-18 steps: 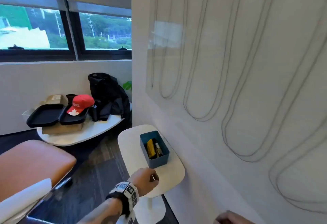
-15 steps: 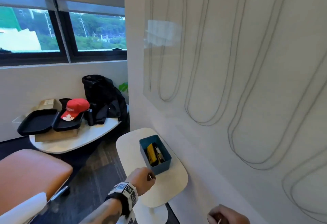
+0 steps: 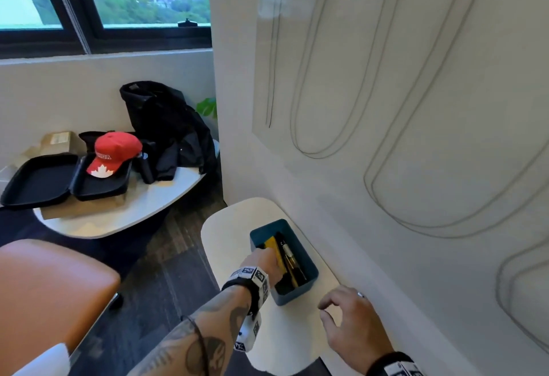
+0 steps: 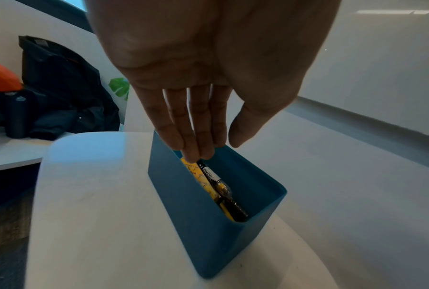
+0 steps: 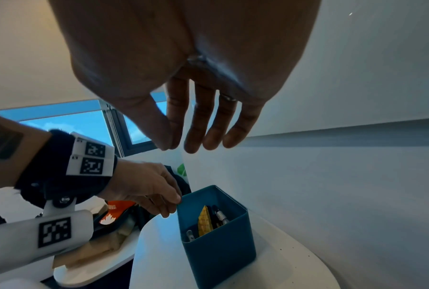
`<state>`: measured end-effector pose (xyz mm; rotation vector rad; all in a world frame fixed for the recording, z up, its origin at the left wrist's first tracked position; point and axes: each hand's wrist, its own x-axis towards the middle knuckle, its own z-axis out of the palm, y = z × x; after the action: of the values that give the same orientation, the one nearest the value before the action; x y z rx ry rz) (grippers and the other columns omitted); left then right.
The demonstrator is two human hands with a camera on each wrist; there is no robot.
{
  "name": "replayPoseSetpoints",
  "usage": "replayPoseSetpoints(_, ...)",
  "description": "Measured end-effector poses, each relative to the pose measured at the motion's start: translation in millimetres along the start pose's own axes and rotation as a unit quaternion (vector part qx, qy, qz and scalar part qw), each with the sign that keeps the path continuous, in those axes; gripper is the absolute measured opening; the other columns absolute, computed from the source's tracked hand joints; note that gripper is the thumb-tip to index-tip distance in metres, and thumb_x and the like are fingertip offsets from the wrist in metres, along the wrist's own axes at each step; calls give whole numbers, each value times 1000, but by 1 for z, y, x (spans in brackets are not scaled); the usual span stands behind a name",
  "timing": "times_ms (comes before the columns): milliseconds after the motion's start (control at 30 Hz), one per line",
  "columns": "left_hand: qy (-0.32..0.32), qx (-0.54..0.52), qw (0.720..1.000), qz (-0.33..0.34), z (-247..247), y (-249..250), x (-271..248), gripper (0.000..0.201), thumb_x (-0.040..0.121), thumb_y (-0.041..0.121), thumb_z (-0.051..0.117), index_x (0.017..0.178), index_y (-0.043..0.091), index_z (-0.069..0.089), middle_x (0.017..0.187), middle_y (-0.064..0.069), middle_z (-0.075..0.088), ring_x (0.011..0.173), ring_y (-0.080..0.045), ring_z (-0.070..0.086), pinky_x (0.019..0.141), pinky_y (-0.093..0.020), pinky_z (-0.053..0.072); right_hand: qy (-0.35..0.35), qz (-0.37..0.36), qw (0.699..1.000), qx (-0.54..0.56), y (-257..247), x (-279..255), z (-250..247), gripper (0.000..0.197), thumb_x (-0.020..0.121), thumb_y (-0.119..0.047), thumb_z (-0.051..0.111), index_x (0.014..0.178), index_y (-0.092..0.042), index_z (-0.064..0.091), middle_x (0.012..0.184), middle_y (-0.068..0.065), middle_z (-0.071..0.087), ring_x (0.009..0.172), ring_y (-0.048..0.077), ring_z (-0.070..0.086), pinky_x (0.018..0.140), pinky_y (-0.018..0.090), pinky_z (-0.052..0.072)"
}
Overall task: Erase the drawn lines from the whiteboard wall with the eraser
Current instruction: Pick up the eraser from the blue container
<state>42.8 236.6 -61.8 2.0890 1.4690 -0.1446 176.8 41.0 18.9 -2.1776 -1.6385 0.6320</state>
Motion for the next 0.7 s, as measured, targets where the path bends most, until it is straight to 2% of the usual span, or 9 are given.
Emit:
replayPoseSetpoints(33,-8,-1,1000,-3,2,2,13,12,91,28,53,95,17,57,84,-2,65,72,-22,66,67,-35,59,-8,-3,1000,-6,1,16,1,12,84,-31,70,84,-40,62,93,-24,60,96,0,54,78,5,37)
replayPoseSetpoints(100,-29,-4,999,-20,8,5,41,17,91,30,51,102,18,56,99,-5,69,82,-25,69,67,-34,54,-16,-14,1000,-18,5,46,5,9,87,-31,66,91,-39,62,101,-22,59,99,1,52,80,8,38)
replayPoseSetpoints(167,-45,-8,998,-50,17,8,69,29,93,28,50,118,13,56,117,-10,66,100,-29,68,74,-35,52,-45,-6,999,-28,15,76,13,14,90,-29,61,101,-37,62,111,-20,58,101,2,50,84,14,40)
replayPoseSetpoints(233,-58,-35,992,-111,30,13,92,43,95,28,55,132,6,46,129,-14,59,114,-30,63,84,-36,51,-85,19,995,-40,30,103,24,24,92,-23,56,115,-33,60,123,-15,55,106,6,49,90,18,42)
replayPoseSetpoints(367,-65,-76,971,-217,53,20,129,61,91,30,68,134,3,36,132,-14,55,120,-28,60,92,-35,52,-120,72,989,-40,53,141,42,45,93,-16,50,137,-26,50,142,-10,48,122,16,53,101,28,47)
replayPoseSetpoints(467,-81,-86,952,-282,60,19,145,67,89,30,72,136,0,34,130,-14,59,120,-28,61,96,-35,53,-108,116,987,-34,70,153,49,47,97,-20,48,144,-27,44,147,-8,47,130,18,50,107,31,45)
replayPoseSetpoints(533,-92,-73,950,-290,68,17,153,66,91,31,69,138,0,35,133,-14,57,122,-28,59,99,-35,52,-98,131,986,-32,82,158,48,43,99,-24,47,142,-30,44,147,-8,48,130,17,49,108,32,44)
replayPoseSetpoints(600,-88,-33,959,-266,72,16,159,60,94,35,63,139,2,39,136,-13,52,124,-26,57,101,-35,51,-95,126,987,-33,89,162,43,39,100,-28,48,139,-32,45,145,-10,49,130,15,48,109,29,42)
replayPoseSetpoints(700,-72,-16,968,-238,68,15,159,67,96,44,55,145,2,37,141,-13,46,131,-28,46,107,-35,45,-94,113,989,-35,95,168,39,36,99,-31,51,135,-35,47,138,-12,51,127,13,49,106,26,42)
